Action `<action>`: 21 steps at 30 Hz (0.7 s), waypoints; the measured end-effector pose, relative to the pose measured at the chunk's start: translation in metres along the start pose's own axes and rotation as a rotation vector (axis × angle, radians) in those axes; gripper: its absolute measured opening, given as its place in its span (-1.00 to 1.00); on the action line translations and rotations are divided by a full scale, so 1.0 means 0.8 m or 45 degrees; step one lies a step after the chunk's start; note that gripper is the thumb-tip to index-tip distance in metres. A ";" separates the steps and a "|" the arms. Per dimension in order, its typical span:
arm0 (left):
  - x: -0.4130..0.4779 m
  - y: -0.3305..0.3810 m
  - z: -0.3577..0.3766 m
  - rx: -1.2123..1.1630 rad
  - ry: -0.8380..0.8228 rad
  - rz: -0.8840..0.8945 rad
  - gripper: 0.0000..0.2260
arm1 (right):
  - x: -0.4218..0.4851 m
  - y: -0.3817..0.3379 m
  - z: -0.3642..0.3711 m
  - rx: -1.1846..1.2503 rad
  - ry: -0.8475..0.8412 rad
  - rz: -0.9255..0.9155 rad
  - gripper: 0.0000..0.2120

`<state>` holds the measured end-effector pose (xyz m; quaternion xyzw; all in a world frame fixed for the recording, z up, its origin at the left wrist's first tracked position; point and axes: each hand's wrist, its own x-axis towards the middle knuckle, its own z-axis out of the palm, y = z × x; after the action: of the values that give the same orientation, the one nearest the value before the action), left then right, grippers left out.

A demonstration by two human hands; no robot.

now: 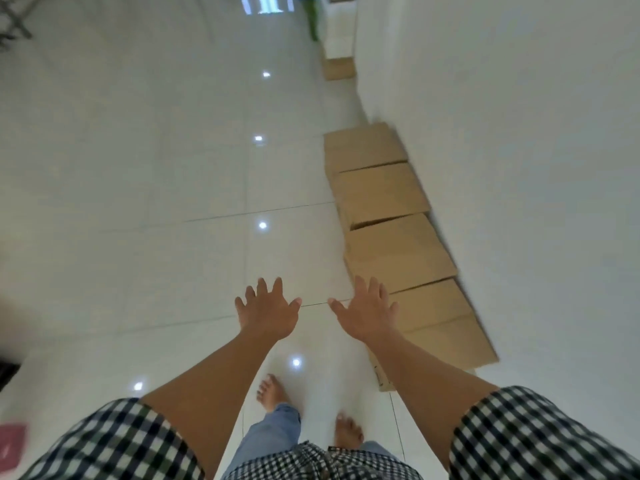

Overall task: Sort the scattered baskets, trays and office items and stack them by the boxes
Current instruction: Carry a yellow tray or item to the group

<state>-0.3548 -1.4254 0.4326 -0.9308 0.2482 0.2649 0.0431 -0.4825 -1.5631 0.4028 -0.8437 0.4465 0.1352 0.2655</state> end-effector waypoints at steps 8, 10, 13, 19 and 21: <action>-0.087 -0.156 0.023 -0.264 0.034 -0.395 -0.36 | -0.058 -0.136 0.072 -0.230 -0.140 -0.372 -0.16; -0.109 -0.202 0.029 -0.331 0.052 -0.478 -0.36 | -0.078 -0.176 0.096 -0.281 -0.159 -0.465 -0.16; -0.149 -0.282 0.042 -0.421 0.088 -0.610 -0.36 | -0.114 -0.239 0.140 -0.377 -0.193 -0.597 -0.17; -0.251 -0.470 0.086 -0.568 0.155 -0.884 -0.37 | -0.224 -0.377 0.259 -0.497 -0.268 -0.853 -0.17; -0.285 -0.530 0.103 -0.583 0.168 -0.974 -0.36 | -0.269 -0.421 0.302 -0.508 -0.286 -0.941 -0.17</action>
<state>-0.3562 -0.9379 0.4575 -0.9561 -0.1764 0.2181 -0.0850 -0.3236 -1.1241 0.4145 -0.9617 0.0481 0.2057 0.1746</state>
